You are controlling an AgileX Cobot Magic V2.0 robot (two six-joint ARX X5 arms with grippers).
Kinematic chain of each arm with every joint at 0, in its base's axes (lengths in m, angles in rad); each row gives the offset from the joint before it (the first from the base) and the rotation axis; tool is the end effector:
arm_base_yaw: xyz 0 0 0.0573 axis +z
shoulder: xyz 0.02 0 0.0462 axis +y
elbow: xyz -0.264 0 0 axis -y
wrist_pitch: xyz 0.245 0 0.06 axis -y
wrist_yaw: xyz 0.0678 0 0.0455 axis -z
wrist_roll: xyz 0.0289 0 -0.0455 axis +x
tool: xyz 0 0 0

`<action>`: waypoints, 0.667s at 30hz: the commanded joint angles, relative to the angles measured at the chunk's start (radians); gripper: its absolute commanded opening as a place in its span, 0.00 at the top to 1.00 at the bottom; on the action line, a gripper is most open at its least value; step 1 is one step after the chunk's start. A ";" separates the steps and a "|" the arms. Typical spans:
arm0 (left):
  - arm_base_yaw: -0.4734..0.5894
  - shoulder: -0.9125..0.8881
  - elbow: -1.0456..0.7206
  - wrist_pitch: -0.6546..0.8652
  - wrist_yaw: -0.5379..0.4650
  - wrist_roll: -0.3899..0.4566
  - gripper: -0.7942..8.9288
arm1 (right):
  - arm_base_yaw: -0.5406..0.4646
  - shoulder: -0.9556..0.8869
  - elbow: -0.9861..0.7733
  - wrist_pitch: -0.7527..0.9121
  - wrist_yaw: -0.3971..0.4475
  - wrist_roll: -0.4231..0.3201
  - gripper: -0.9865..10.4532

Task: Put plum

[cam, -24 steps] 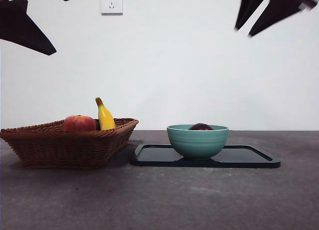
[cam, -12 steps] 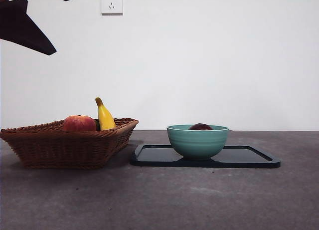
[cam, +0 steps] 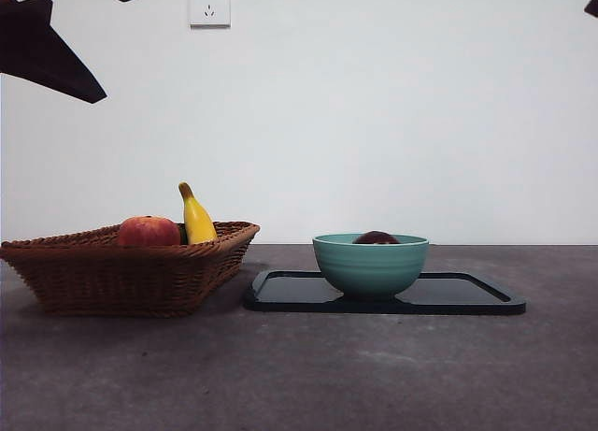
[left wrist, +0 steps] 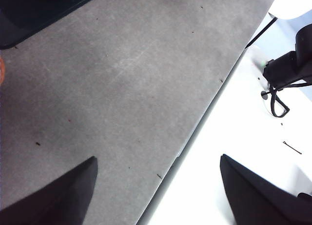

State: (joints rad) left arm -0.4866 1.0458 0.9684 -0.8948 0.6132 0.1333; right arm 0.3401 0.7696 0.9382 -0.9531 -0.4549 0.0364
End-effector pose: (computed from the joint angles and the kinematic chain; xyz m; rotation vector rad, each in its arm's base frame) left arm 0.1585 -0.1027 0.2973 0.0452 0.9479 -1.0737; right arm 0.1166 0.0547 0.3212 0.0788 0.8170 0.7384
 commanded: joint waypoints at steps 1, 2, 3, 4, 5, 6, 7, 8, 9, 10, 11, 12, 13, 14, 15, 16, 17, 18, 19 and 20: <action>-0.005 0.006 0.007 0.005 0.008 0.012 0.50 | 0.005 -0.030 -0.053 0.018 -0.056 -0.010 0.76; -0.005 0.006 0.007 0.005 0.008 0.012 0.50 | 0.005 -0.040 -0.069 0.018 -0.073 -0.011 0.76; -0.005 0.006 0.007 0.005 0.008 0.012 0.50 | 0.006 -0.049 -0.085 0.018 -0.088 -0.011 0.76; -0.005 0.006 0.007 0.005 0.008 0.012 0.50 | 0.005 -0.056 -0.098 0.018 -0.101 -0.011 0.76; -0.005 0.006 0.007 0.005 0.008 0.012 0.50 | 0.005 -0.061 -0.105 0.018 -0.105 -0.011 0.76; -0.005 0.006 0.007 0.005 0.008 0.012 0.50 | 0.005 -0.066 -0.109 0.017 -0.103 -0.011 0.76; -0.005 0.006 0.007 0.005 0.008 0.012 0.50 | 0.005 -0.067 -0.110 0.018 -0.103 -0.011 0.76; -0.005 0.006 0.007 0.005 0.008 0.012 0.50 | 0.005 -0.067 -0.110 0.025 -0.103 -0.011 0.76; -0.005 0.006 0.007 0.005 0.008 0.012 0.50 | 0.005 -0.067 -0.110 0.033 -0.103 -0.011 0.76; -0.005 0.006 0.007 0.005 0.008 0.012 0.50 | 0.005 -0.067 -0.110 0.040 -0.103 -0.011 0.76; -0.005 0.006 0.007 0.005 0.008 0.012 0.50 | 0.005 -0.067 -0.110 0.045 -0.103 -0.011 0.76; -0.005 0.006 0.007 0.005 0.008 0.012 0.50 | 0.005 -0.066 -0.110 0.049 -0.103 -0.011 0.76; -0.005 0.006 0.007 0.005 0.008 0.012 0.50 | 0.005 -0.066 -0.110 0.051 -0.103 -0.011 0.76; -0.005 0.006 0.007 0.005 0.008 0.012 0.50 | 0.005 -0.066 -0.110 0.052 -0.103 -0.011 0.76; -0.005 0.006 0.007 0.005 0.008 0.012 0.50 | 0.005 -0.066 -0.110 0.053 -0.103 -0.011 0.76; -0.005 0.006 0.007 0.005 0.008 0.012 0.50 | 0.005 -0.066 -0.110 0.055 -0.103 -0.011 0.76; -0.005 0.006 0.007 0.005 0.008 0.012 0.50 | 0.005 -0.066 -0.110 0.056 -0.103 -0.011 0.76; -0.005 0.006 0.007 0.005 0.008 0.012 0.50 | 0.005 -0.066 -0.110 0.056 -0.103 -0.011 0.76; -0.005 0.006 0.007 0.005 0.008 0.012 0.50 | 0.005 -0.066 -0.110 0.056 -0.103 -0.011 0.76; -0.005 0.006 0.007 0.005 0.008 0.012 0.50 | 0.005 -0.066 -0.110 0.056 -0.103 -0.011 0.76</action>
State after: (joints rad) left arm -0.4866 1.0458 0.9684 -0.8944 0.6132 0.1333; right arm 0.3405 0.6998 0.8192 -0.9073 -0.5541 0.0330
